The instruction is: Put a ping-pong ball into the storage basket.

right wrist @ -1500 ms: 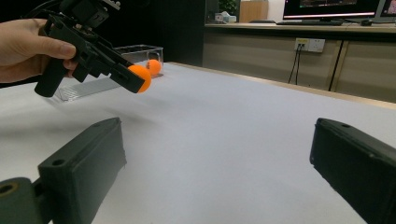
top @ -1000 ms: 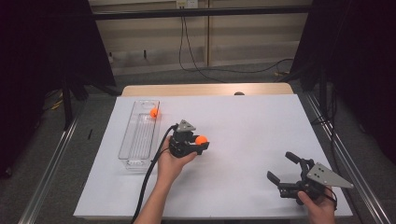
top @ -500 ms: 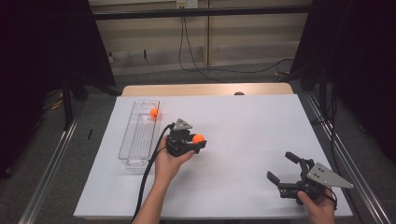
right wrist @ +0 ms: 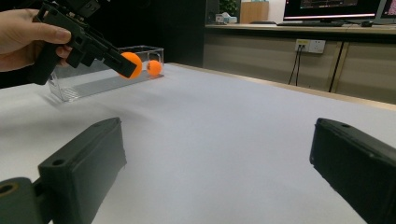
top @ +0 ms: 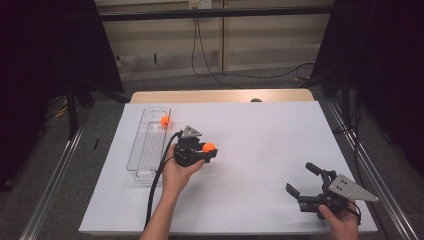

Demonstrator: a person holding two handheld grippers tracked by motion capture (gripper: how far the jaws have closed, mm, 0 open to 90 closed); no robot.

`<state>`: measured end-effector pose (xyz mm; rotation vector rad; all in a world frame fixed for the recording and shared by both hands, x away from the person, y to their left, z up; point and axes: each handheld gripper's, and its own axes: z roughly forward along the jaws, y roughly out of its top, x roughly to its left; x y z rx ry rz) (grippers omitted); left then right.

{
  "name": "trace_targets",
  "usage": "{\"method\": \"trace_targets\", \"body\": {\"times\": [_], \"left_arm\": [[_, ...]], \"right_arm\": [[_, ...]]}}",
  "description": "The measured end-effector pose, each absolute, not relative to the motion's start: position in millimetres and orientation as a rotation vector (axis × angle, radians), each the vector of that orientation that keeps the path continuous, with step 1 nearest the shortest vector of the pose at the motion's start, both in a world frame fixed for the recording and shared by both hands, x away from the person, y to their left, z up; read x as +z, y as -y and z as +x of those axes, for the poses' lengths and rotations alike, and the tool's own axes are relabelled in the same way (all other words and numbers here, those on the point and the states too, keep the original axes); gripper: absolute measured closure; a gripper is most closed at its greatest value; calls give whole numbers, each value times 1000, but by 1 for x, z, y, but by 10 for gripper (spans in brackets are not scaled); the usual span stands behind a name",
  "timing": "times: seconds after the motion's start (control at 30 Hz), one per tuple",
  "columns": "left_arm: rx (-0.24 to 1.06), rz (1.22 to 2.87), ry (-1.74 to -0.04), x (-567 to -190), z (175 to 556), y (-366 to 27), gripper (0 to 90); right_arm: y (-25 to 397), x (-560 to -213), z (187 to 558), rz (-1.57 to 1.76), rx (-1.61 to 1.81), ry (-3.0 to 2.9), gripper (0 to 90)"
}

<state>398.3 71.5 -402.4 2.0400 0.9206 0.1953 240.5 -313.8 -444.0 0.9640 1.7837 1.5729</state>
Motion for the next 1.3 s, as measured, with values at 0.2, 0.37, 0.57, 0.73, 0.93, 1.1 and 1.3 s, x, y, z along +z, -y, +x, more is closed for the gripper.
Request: {"method": "trace_targets", "body": {"times": [0.2,0.37,0.57,0.73,0.93,1.1,1.3], "left_arm": [[199,2023,-937,-400,398,-76,508],[203,2020,-938,-399,399,-79,508],[207,2013,-948,-397,400,-83,508],[213,2009,-959,-397,400,-84,508],[222,2001,-964,-395,400,-87,508],[230,1994,-974,-394,401,-91,509],[235,2005,-982,-395,402,-93,509]], "right_arm": [[314,-444,240,964,1573,-1784,28],[314,-444,240,962,1573,-1785,28],[314,-444,240,963,1573,-1785,28],[314,-444,240,961,1573,-1785,28],[313,-444,240,961,1573,-1785,28],[313,-444,240,960,1573,-1785,28],[314,-444,240,959,1576,-1783,28]]}}
